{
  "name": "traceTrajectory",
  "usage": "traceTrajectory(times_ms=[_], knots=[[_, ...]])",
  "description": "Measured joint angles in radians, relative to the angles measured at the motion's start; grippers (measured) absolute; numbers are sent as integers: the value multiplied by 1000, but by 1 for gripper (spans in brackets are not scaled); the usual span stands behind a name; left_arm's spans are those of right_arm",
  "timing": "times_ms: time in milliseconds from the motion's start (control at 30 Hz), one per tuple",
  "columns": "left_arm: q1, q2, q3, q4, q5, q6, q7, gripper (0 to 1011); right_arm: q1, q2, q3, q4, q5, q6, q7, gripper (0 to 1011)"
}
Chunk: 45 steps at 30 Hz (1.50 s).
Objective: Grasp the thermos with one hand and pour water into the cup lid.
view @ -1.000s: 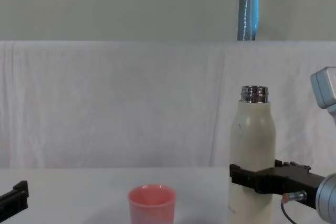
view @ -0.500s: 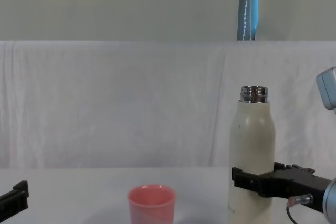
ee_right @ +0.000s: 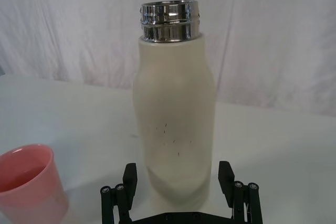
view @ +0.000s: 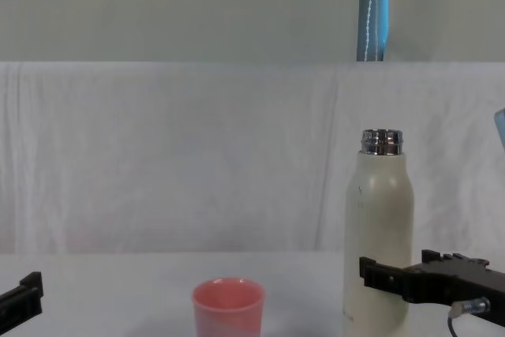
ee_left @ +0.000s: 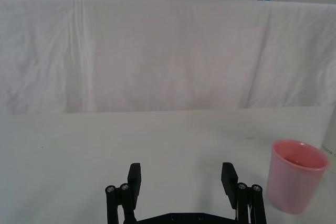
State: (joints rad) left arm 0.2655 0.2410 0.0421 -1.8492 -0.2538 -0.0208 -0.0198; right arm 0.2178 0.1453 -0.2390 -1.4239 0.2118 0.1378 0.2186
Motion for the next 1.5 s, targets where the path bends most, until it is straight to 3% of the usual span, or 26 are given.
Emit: traceTrajectory(times_ms=[367,800,1500], knots=[[0,0,0,0,0,0,0,1001,-43,17,8,-50,10,0,-10,1000],[0,0,0,0,0,0,0,1001,-102,-19,33,-67,-6,-150,-63,1000],[0,0,0,0,0,0,0,1001,-193,-25,33,-136,-43,-176,-72,1000]])
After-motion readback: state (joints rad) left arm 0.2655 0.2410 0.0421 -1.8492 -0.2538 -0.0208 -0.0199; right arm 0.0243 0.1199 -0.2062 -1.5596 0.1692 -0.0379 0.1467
